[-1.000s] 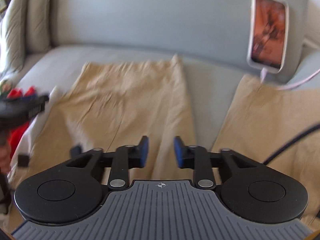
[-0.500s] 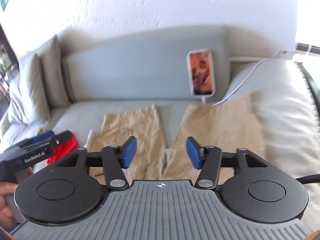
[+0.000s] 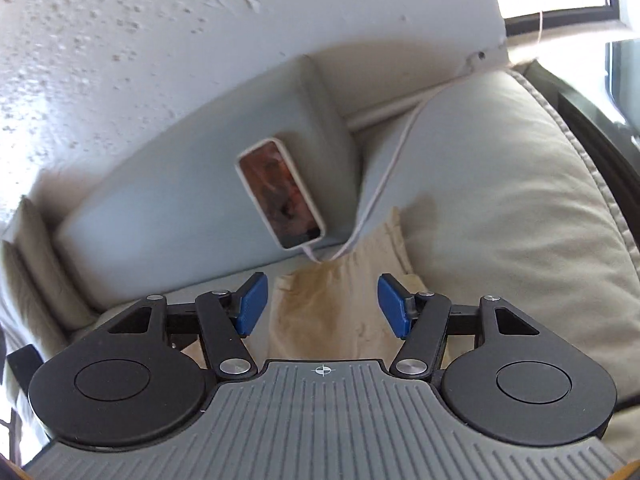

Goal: Fold clothes
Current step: 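Pinch the trouser waistband with the left gripper while the right gripper lifts away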

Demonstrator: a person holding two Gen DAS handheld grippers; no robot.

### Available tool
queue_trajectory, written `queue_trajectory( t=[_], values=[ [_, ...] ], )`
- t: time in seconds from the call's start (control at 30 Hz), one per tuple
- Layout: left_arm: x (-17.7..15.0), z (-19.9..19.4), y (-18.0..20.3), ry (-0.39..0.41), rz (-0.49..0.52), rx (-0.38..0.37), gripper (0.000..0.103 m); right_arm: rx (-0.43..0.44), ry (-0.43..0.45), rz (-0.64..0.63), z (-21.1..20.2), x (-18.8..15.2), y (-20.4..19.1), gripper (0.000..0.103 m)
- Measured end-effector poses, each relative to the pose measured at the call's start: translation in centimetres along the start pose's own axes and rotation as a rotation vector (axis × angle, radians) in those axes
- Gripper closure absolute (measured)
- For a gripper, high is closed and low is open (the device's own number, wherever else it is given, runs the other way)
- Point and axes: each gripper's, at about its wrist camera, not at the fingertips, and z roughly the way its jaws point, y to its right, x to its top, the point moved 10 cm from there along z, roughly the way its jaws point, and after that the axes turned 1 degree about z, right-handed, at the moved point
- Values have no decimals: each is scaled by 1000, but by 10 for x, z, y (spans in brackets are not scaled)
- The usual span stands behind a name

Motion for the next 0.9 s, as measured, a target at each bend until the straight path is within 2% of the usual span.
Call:
queue_trajectory(
  t=[0.13,0.2,0.27,0.3,0.33,0.37,0.4,0.43,0.5,0.57,0.6,0.63,0.67,0.7,0.73,0.8,0.9],
  values=[
    [-2,60,-2,-61,69,17,35,-105,-21,-27,65,11,34,43],
    [-4,84,-1,-82,90,11,35,-113,-20,-50,86,17,43,43],
    [-7,101,8,-93,122,-21,38,-101,-30,-78,102,20,47,50],
    [-9,106,13,-101,146,-36,46,-89,-31,-98,109,20,47,54],
    [-11,110,18,-108,171,-50,67,-83,-36,-120,115,19,46,65],
    [-13,115,23,-115,196,-64,89,-82,-44,-142,119,18,45,81],
    [-12,114,28,-98,218,-77,100,-88,-47,-166,121,17,45,98],
    [-6,107,32,-28,229,-90,100,-102,-32,-192,120,18,45,102],
    [7,93,40,102,229,-110,100,-132,53,-223,105,23,44,103],
    [5,101,42,97,216,-63,93,-166,141,-239,91,28,44,103],
    [-1,112,41,53,210,-14,80,-184,159,-244,90,28,45,102],
    [-6,119,38,8,201,38,67,-210,146,-253,96,25,48,100],
    [-6,118,33,10,188,79,63,-251,113,-273,106,21,51,94],
    [-6,116,28,15,175,119,60,-290,82,-295,113,18,55,92],
    [-2,108,24,41,154,127,50,-309,84,-296,112,18,55,91],
    [13,82,13,108,115,98,31,-310,153,-273,92,28,46,77],
    [33,42,-5,183,73,57,28,-270,360,-269,42,53,14,58]
  ],
)
